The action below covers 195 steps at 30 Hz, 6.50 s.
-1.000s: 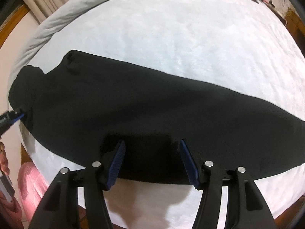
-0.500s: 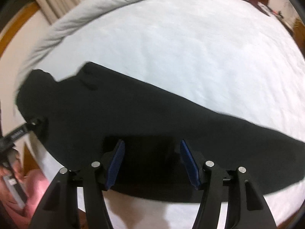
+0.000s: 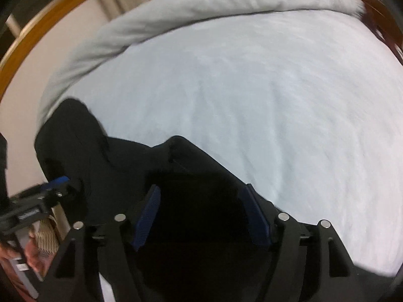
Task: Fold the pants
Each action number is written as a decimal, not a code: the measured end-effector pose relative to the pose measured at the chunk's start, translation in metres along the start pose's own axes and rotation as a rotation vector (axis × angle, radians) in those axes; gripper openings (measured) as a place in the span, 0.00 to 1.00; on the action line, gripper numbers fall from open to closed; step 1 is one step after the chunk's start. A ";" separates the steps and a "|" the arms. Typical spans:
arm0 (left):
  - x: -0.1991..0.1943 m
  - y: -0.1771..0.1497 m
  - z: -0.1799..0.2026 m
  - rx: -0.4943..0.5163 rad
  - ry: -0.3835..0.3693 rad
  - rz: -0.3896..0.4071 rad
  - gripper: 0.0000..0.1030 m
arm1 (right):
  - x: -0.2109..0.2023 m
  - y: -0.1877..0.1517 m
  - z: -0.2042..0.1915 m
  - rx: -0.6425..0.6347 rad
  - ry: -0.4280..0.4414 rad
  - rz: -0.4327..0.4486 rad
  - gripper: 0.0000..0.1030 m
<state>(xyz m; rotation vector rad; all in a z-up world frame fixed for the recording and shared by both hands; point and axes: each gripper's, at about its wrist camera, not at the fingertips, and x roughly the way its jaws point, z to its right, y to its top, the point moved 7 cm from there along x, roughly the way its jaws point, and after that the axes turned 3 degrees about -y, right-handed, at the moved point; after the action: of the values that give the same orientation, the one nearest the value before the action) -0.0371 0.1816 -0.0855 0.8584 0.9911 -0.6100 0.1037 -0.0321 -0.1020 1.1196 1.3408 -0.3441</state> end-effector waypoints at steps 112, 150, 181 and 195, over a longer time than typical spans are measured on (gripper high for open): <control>0.050 -0.130 0.235 0.407 -0.156 -0.176 0.60 | -0.174 -0.321 0.298 0.804 -0.209 -0.015 0.45; 0.037 -0.138 0.283 0.456 -0.117 -0.050 0.72 | -0.251 -0.347 0.417 1.031 -0.129 0.408 0.08; 0.006 -0.062 0.182 0.284 -0.058 -0.038 0.79 | -0.157 -0.157 0.157 0.364 -0.077 0.264 0.09; 0.010 -0.057 0.150 0.229 -0.071 -0.065 0.79 | -0.073 -0.157 0.088 0.250 0.016 0.064 0.52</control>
<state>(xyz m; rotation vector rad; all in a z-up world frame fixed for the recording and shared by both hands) -0.0073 0.0240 -0.0714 1.0020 0.8989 -0.8159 0.0160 -0.2047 -0.1206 1.3722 1.2968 -0.4660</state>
